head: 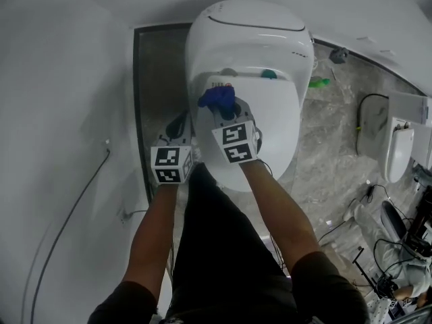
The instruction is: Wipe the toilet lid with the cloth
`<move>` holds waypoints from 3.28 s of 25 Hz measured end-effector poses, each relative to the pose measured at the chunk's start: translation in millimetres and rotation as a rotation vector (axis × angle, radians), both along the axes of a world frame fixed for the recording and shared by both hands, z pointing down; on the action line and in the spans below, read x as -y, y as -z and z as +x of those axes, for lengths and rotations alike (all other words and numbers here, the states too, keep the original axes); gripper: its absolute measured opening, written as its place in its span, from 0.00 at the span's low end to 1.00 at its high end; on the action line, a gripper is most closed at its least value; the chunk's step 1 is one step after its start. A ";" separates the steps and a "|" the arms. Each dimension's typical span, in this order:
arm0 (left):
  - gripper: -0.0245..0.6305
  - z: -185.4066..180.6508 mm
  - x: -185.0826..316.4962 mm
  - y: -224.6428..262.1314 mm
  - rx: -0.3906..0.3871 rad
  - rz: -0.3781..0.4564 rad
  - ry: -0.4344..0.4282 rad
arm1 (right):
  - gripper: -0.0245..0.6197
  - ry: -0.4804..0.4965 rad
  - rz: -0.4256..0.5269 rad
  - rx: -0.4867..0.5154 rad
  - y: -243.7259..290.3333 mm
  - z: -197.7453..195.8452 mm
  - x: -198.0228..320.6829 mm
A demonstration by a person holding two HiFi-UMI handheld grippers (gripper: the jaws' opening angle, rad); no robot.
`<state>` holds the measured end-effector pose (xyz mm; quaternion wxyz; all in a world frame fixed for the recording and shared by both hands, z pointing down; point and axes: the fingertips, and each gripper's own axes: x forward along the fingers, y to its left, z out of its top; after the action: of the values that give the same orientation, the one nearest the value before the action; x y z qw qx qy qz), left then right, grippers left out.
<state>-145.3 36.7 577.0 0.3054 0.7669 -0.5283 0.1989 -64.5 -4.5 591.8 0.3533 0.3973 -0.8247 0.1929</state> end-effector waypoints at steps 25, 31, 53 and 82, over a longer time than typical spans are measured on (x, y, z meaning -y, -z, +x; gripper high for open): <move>0.05 26.6 18.0 -26.3 0.001 -0.062 -0.055 | 0.15 -0.062 0.077 -0.289 -44.3 97.4 36.0; 0.06 40.7 18.6 -23.8 -0.006 -0.059 -0.085 | 0.15 -0.105 0.117 -0.356 -43.5 163.8 40.4; 0.06 25.3 -8.2 -27.9 0.016 -0.072 -0.028 | 0.15 -0.004 0.215 -0.237 -13.5 86.4 -15.3; 0.06 21.7 -47.4 -37.5 0.055 -0.099 -0.036 | 0.15 -0.007 0.226 -0.301 -36.9 112.7 -55.8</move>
<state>-123.6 84.0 614.5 0.3247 0.7545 -0.5121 0.2512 48.3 51.3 628.8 0.4249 0.4619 -0.7775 0.0386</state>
